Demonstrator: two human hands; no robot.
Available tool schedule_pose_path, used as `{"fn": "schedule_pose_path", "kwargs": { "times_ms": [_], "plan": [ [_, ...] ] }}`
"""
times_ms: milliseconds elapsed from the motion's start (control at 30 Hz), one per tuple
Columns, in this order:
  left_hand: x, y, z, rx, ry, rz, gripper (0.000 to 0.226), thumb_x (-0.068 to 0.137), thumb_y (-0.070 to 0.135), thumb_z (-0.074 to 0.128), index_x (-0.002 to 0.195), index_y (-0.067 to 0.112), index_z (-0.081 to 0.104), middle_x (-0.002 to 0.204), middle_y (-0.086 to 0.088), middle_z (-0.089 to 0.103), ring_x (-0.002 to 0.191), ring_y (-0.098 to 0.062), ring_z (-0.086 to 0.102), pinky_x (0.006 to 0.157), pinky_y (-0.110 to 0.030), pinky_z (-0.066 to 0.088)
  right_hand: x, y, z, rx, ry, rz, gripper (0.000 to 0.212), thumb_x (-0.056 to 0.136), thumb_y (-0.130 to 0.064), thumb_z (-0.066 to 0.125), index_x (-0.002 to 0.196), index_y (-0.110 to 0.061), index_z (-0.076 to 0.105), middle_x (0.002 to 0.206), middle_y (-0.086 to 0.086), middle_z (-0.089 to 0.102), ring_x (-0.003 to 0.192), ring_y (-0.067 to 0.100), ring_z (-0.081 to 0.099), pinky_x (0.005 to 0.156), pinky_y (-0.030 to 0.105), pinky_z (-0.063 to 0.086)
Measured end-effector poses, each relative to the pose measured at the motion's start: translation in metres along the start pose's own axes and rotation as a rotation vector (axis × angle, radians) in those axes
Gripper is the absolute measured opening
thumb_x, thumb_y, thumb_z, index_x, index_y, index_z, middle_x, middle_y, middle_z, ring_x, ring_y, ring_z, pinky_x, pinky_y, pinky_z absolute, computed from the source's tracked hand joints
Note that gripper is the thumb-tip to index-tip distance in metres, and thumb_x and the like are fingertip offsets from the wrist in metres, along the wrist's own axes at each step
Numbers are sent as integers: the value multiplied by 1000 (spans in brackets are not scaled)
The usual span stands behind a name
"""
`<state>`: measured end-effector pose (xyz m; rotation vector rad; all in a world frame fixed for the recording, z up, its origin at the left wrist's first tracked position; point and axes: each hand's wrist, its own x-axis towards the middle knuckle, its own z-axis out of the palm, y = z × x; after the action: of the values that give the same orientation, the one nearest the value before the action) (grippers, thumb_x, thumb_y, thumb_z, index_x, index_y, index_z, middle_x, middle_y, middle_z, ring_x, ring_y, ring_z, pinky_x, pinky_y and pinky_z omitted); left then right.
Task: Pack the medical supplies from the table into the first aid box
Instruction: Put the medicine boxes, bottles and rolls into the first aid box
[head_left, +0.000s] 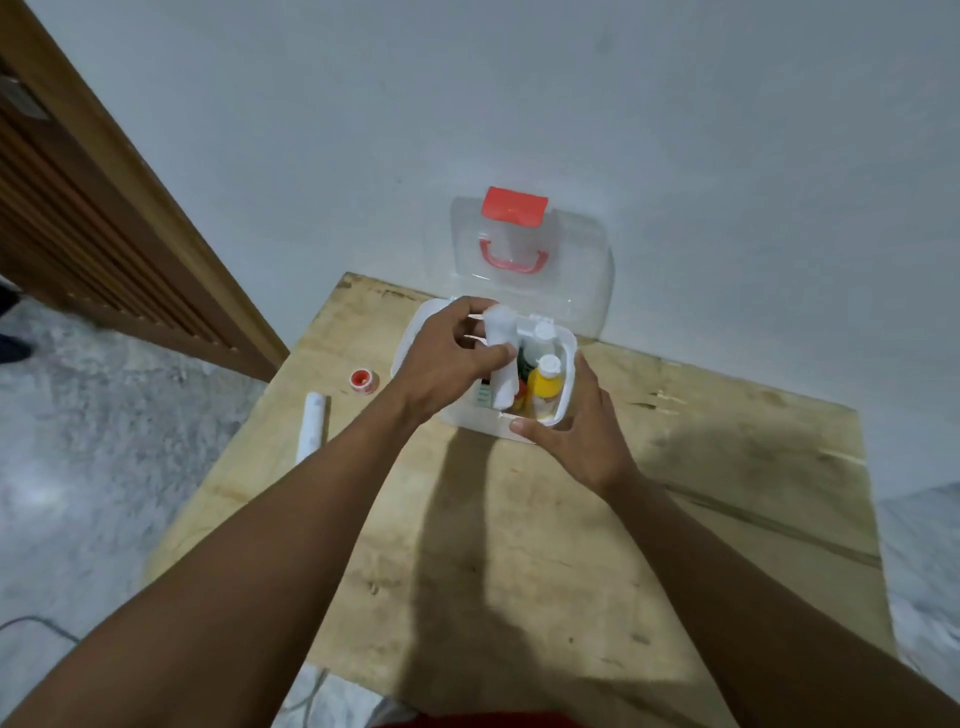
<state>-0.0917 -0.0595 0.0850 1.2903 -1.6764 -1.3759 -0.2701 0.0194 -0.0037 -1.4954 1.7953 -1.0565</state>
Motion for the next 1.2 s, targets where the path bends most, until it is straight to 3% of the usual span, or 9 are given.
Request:
{"fn": "schedule_pose_path", "kwargs": {
  "times_ms": [100, 267, 367, 533, 667, 767, 933, 1100, 1200],
  "plan": [
    [7, 2, 1, 119, 13, 11, 47, 71, 28, 75, 115, 33, 59, 101, 3, 67, 91, -17, 67, 78, -41, 60, 0, -2, 0, 10, 3, 1, 94, 60, -59, 86, 138, -40, 37, 130, -20, 57, 119, 7, 58, 95, 41, 53],
    [8, -3, 13, 288, 64, 15, 34, 74, 27, 77, 101, 20, 58, 94, 3, 66, 82, -12, 61, 64, -16, 43, 1, -2, -1, -9, 0, 2, 94, 62, -59, 85, 140, -38, 37, 130, -20, 57, 118, 7, 59, 94, 41, 53],
    [7, -6, 19, 357, 85, 21, 35, 75, 31, 76, 98, 15, 54, 90, 2, 63, 79, -15, 55, 60, -18, 37, 1, -1, 0, -24, 0, 13, 94, 62, -61, 84, 139, -37, 37, 130, -21, 56, 118, 7, 58, 94, 41, 53],
    [10, -9, 18, 378, 31, 1, 36, 77, 34, 72, 106, 19, 56, 97, 3, 64, 90, -17, 59, 72, -24, 41, 0, -1, 1, -17, 6, 26, 95, 60, -64, 84, 138, -37, 38, 128, -22, 57, 117, 8, 58, 94, 42, 53],
    [14, -6, 10, 313, -48, -24, 39, 76, 23, 73, 111, 19, 59, 102, 7, 62, 93, -12, 58, 73, -17, 46, 0, -2, 1, 14, 4, 29, 96, 59, -62, 85, 138, -36, 38, 129, -19, 58, 119, 9, 58, 96, 42, 52],
    [18, 1, 5, 300, -97, 42, 34, 75, 14, 71, 108, 19, 63, 104, 9, 65, 97, -12, 62, 84, -24, 50, 0, -4, 0, 33, 2, 20, 93, 60, -58, 87, 137, -36, 40, 128, -18, 59, 118, 9, 59, 96, 42, 52],
    [22, 5, 2, 356, -238, 137, 33, 73, 6, 69, 99, 25, 69, 100, 12, 70, 89, -6, 64, 83, -26, 55, 1, -4, 1, -3, -3, 38, 98, 59, -66, 84, 140, -38, 36, 131, -19, 56, 121, 9, 57, 97, 41, 52],
    [20, 2, 6, 418, -328, 195, 43, 75, -4, 65, 106, 25, 71, 106, 11, 68, 91, -1, 59, 75, -7, 43, 1, 2, 4, -32, -20, 119, 111, 55, -73, 81, 146, -39, 27, 137, -16, 52, 126, 12, 52, 97, 44, 52],
    [18, -3, 10, 418, -354, 164, 39, 77, -3, 68, 104, 24, 72, 99, 11, 71, 93, -6, 64, 80, -15, 48, 1, 8, 7, -47, -43, 151, 120, 53, -76, 80, 151, -37, 21, 144, -15, 47, 134, 15, 46, 103, 45, 47]
  ]
}}
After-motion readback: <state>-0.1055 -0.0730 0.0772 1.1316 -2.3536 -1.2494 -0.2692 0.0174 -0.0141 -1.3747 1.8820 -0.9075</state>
